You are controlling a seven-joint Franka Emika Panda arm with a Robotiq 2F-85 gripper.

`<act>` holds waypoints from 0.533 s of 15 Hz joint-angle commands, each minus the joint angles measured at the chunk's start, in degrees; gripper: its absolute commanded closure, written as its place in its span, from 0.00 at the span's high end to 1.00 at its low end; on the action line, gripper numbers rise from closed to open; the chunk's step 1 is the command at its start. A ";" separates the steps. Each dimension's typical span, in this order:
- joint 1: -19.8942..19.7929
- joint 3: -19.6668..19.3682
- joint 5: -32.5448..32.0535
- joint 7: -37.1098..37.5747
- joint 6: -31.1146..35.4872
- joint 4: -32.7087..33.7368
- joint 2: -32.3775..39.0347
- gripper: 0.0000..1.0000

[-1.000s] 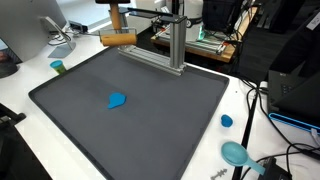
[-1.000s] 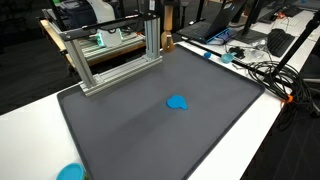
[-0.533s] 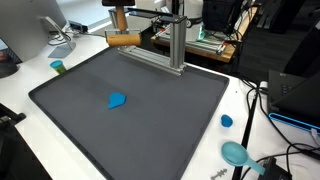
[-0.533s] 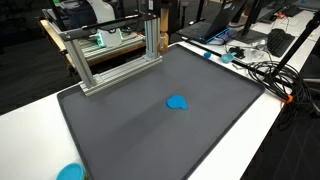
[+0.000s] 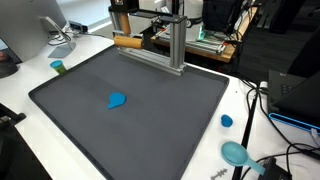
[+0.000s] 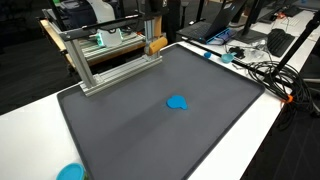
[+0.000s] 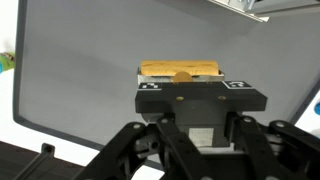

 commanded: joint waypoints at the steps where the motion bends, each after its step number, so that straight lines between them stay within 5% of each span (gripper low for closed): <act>1: 0.18 -0.89 1.91 9.89 -0.22 -5.29 -4.87 0.22; 8: 0.16 -1.17 5.13 20.09 2.29 -18.68 -14.75 0.22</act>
